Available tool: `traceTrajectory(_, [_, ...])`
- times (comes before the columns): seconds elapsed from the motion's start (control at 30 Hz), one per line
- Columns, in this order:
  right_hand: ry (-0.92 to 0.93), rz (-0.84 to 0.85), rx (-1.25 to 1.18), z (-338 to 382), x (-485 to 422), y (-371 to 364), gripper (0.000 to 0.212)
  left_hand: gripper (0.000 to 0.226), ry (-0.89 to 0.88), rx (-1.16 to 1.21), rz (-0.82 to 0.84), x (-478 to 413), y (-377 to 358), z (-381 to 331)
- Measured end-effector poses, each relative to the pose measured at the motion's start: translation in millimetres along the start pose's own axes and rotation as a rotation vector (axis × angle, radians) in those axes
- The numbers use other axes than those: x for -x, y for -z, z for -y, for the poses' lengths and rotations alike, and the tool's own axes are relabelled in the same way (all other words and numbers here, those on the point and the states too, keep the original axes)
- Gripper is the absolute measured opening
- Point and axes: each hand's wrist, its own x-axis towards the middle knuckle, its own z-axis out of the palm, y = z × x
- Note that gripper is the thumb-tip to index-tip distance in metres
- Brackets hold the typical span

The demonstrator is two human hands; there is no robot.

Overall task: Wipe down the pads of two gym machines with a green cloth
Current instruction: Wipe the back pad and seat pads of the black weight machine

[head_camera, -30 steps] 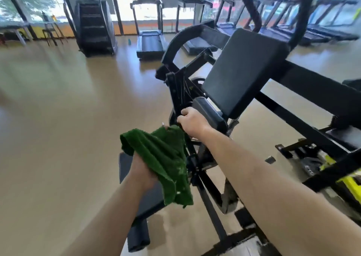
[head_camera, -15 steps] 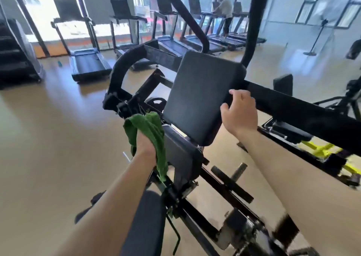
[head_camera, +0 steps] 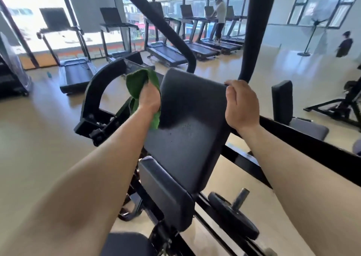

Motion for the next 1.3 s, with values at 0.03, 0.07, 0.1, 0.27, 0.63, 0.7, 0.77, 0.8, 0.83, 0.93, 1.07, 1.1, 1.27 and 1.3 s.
traceTrajectory(0.03, [0.007, -0.033, -0.014, -1.8, -0.3, -2.1, 0.043, 0.050, -0.012, -0.076, 0.052, -6.9, -10.4, -2.4])
traceTrajectory(0.07, [0.022, -0.058, -0.016, -3.6, -0.4, -4.0, 0.042, 0.050, -0.016, -0.152, 0.117, -6.7, -21.6, -6.5])
traceTrajectory(0.1, [0.037, -0.073, -0.009, -5.3, -0.6, -6.1, 0.042, 0.049, -0.066, -0.202, 0.166, 0.1, -31.5, -11.8])
traceTrajectory(0.27, [0.090, -0.132, 0.007, -11.7, -0.9, -10.1, 0.045, 0.055, -0.672, -0.477, 0.166, 28.0, -73.3, -4.3])
traceTrajectory(0.63, [0.161, -0.179, 0.054, -11.2, 1.5, -7.4, 0.055, 0.035, -0.672, -0.373, 0.213, -10.2, -56.2, -8.4])
traceTrajectory(0.7, [0.155, -0.190, 0.069, -12.5, 1.9, -8.1, 0.055, 0.039, -0.730, -0.267, 0.089, -3.3, -61.4, -16.3])
traceTrajectory(0.77, [0.164, -0.184, 0.070, -12.6, 2.5, -7.0, 0.056, 0.044, -0.896, -0.239, 0.150, 23.8, -74.2, -25.1])
traceTrajectory(0.8, [0.168, -0.183, 0.071, -12.5, 2.8, -5.9, 0.057, 0.042, -1.022, -0.238, 0.197, 39.2, -79.5, -28.6])
traceTrajectory(0.83, [0.171, -0.183, 0.076, -12.6, 2.7, -4.7, 0.058, 0.041, -1.109, -0.239, 0.254, 49.7, -79.7, -32.1])
traceTrajectory(0.93, [0.193, -0.163, 0.107, -10.4, 3.5, -3.8, 0.056, 0.046, -1.150, -0.246, 0.330, 28.8, -70.8, -29.9])
traceTrajectory(1.07, [0.188, -0.139, 0.162, -9.1, 2.4, -4.3, 0.047, 0.054, -0.810, -0.210, 0.276, -9.8, -57.8, -17.0])
traceTrajectory(1.1, [0.189, -0.136, 0.158, -9.2, 2.4, -3.7, 0.048, 0.049, -0.829, -0.219, 0.271, -2.8, -60.3, -20.2])
traceTrajectory(1.27, [0.275, -0.099, 0.123, -6.5, 1.2, 2.2, 0.061, 0.034, -1.177, -0.281, 0.514, 32.1, -62.9, -59.4])
traceTrajectory(1.3, [0.275, -0.097, 0.125, -5.9, 0.9, 1.8, 0.059, 0.032, -1.181, -0.282, 0.546, 27.8, -59.8, -62.4])
